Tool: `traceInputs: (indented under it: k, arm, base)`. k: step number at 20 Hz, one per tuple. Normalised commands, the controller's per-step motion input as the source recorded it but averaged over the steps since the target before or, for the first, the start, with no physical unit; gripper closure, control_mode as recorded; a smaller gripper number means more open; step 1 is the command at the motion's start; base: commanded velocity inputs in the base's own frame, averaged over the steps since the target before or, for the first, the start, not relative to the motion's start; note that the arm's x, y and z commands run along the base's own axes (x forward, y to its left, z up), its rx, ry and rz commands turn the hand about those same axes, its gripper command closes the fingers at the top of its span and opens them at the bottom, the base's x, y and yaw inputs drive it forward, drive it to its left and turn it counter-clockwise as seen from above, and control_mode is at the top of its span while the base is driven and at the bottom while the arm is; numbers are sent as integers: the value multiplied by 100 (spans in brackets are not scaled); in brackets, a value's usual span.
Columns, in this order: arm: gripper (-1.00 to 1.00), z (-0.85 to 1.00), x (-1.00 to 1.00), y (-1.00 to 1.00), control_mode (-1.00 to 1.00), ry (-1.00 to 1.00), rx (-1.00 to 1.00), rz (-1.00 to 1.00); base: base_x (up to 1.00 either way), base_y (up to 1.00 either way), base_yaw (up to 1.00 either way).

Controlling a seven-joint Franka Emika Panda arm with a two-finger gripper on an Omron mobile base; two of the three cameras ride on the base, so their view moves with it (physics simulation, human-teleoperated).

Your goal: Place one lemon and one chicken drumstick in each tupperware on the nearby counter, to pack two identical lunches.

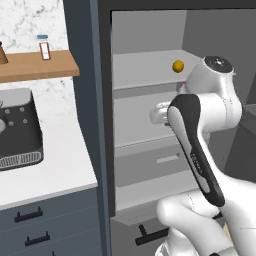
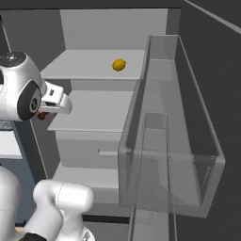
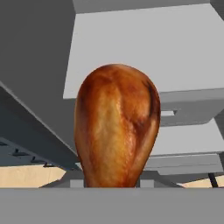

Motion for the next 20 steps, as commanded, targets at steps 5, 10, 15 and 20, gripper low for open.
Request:
traceInputs:
  k: [5,10,15,20]
  arm:
    - [100,-88,-99,-12,-100,9,0,0]
    - [100,-9,-52,-6,-100,5,0,0]
    - [100,0,-36,0,-100,1,0,0]
    - [100,0,-24,2,100,0,0,0]
  base:
    - [0,0,0]
    - [0,0,0]
    - [0,0,0]
    - [-43,22,1]
